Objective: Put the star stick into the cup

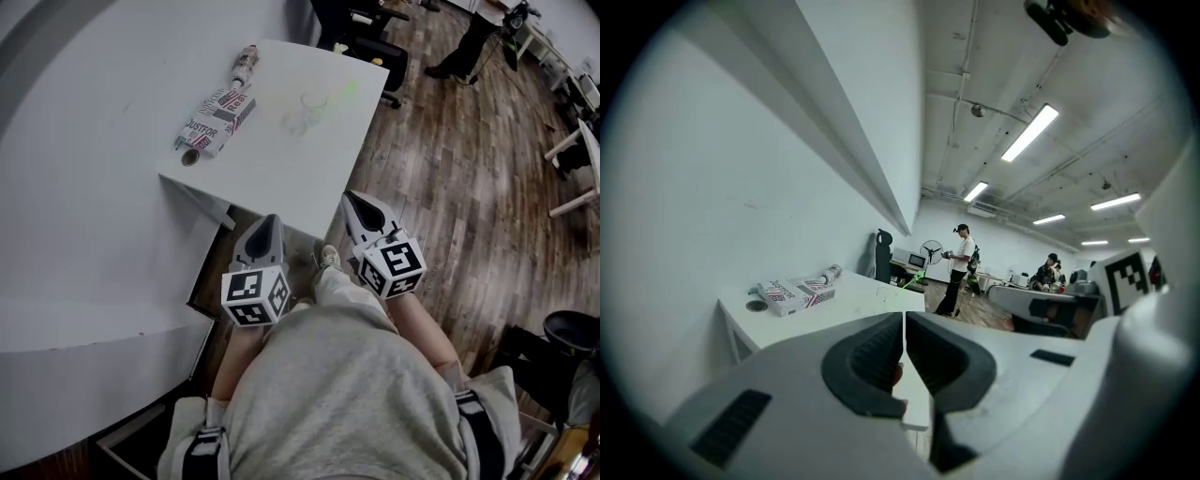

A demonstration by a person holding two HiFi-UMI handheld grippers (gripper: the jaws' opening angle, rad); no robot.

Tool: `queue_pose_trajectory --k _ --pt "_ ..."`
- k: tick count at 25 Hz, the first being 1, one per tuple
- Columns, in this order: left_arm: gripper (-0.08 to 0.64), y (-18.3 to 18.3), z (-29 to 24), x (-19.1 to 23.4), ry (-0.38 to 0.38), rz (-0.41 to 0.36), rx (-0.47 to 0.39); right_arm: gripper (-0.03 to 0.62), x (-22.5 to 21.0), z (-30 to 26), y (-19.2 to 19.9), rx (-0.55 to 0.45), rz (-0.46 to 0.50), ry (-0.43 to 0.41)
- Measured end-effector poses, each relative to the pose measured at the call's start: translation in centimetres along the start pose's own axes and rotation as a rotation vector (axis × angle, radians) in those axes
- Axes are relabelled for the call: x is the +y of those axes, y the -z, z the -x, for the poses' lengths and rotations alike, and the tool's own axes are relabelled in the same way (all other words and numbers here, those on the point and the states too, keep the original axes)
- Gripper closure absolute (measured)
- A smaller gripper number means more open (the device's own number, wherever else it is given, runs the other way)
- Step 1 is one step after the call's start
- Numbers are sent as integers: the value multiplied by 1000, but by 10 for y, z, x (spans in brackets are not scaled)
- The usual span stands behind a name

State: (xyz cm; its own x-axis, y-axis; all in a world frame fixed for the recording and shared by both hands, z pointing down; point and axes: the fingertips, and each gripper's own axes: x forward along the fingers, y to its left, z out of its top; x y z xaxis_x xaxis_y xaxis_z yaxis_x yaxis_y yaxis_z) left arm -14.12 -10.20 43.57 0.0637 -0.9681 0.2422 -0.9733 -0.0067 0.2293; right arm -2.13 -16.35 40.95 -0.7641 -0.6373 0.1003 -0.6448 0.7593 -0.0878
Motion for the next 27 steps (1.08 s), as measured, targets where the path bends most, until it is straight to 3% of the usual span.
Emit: queue_pose_trajectory --k 27 --pt "550 -3 -11 2 7 -20 20 597 -5 -6 -6 -17 -26 13"
